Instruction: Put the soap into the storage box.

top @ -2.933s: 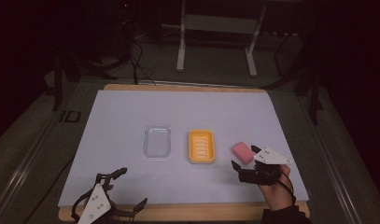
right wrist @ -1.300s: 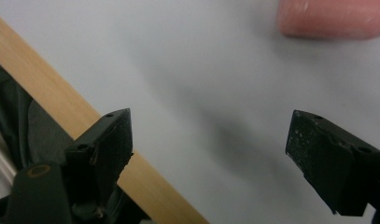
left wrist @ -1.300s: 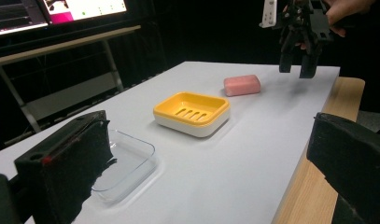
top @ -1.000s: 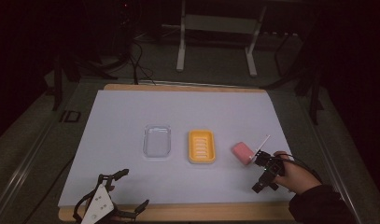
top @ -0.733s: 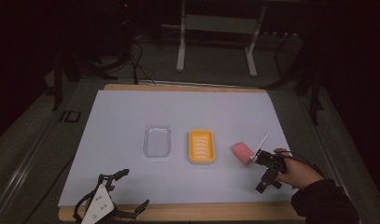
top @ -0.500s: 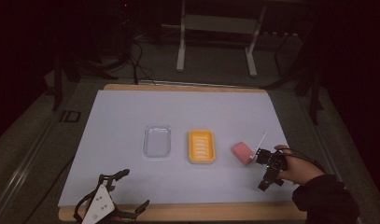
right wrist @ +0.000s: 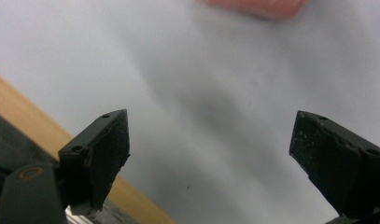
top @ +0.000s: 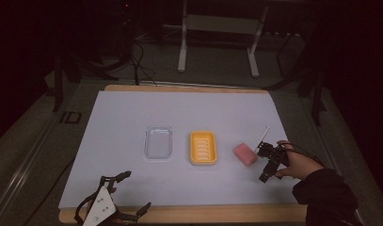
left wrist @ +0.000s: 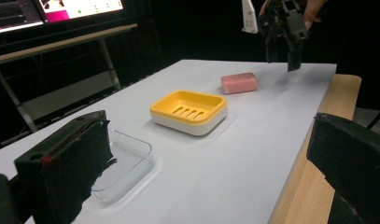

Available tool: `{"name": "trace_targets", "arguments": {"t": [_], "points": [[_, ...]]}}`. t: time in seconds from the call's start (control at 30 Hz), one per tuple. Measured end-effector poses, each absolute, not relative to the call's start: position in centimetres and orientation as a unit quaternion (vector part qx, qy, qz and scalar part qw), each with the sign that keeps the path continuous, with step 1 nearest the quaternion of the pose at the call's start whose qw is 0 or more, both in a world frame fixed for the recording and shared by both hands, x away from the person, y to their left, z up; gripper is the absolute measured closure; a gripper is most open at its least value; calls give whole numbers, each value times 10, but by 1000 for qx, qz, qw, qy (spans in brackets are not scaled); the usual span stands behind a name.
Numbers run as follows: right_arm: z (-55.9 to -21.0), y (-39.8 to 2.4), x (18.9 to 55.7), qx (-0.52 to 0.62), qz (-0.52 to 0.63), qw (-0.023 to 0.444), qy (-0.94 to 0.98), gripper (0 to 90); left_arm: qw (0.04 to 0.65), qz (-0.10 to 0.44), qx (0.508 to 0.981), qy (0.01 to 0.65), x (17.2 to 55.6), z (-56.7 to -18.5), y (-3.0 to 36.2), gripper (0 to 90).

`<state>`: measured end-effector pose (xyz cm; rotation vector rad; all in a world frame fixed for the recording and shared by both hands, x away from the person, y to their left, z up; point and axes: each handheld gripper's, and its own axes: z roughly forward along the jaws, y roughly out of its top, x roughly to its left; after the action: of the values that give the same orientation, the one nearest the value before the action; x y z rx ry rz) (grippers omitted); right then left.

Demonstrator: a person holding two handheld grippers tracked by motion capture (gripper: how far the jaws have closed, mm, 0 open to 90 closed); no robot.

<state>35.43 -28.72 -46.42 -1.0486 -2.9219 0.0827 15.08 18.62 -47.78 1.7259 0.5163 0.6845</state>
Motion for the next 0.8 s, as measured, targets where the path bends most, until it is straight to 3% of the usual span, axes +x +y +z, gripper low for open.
{"name": "trace_targets", "arguments": {"t": [0.63,0.8], "points": [[-459,-271,377,-379,-60,11,-923,138,571,289,736,219,151,-478,186,5],[-456,-267,384,-377,-102,-24,-920,138,571,289,737,219,151,-478,186,5]]}}
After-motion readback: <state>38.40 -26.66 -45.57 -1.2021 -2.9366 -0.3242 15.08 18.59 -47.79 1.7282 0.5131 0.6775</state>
